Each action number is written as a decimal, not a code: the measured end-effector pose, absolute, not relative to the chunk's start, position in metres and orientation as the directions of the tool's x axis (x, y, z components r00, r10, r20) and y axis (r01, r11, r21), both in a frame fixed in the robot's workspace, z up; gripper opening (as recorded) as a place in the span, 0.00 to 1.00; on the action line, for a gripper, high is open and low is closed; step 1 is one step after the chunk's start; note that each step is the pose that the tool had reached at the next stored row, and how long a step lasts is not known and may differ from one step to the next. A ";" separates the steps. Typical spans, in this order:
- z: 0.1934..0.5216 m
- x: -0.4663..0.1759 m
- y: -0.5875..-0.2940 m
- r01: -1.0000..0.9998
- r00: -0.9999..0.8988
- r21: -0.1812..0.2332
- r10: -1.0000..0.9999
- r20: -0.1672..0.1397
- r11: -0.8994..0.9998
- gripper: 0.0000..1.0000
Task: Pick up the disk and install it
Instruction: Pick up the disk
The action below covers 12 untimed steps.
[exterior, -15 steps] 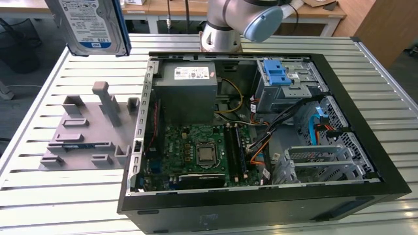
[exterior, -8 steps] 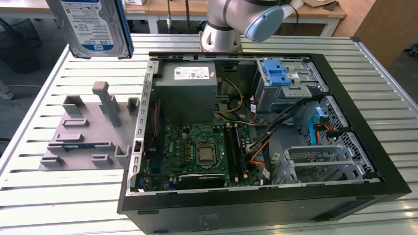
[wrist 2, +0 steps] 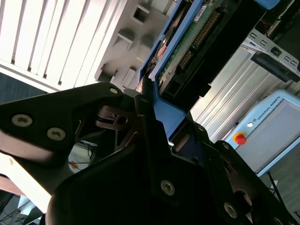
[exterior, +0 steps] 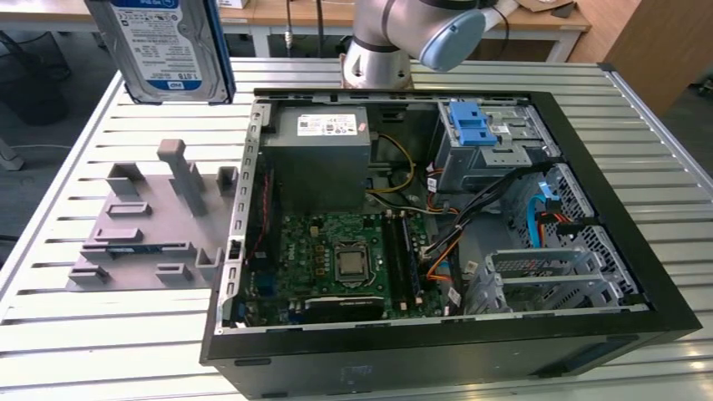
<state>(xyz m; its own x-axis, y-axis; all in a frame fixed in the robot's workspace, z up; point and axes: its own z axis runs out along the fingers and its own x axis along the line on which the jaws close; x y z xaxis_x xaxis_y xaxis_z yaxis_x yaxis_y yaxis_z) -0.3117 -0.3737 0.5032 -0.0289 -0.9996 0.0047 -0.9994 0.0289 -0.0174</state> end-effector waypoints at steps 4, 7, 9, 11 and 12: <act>0.503 -0.306 -0.378 -0.999 -0.029 -0.017 -1.000 0.005 0.029 0.36; 0.503 -0.303 -0.381 -0.999 -0.029 -0.017 -1.000 0.005 0.029 0.36; 0.503 -0.301 -0.382 -0.999 -0.029 -0.017 -1.000 0.005 0.029 0.36; 0.503 -0.300 -0.384 -0.999 -0.029 -0.017 -1.000 -0.002 0.029 0.36; 0.503 -0.299 -0.384 -0.999 -0.029 -0.016 -0.999 -0.014 0.029 0.36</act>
<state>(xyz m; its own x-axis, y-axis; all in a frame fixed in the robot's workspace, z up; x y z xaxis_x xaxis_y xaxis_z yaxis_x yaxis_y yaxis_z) -0.2990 -0.3843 0.5032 -0.0290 -0.9995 -0.0138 -0.9994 0.0292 -0.0165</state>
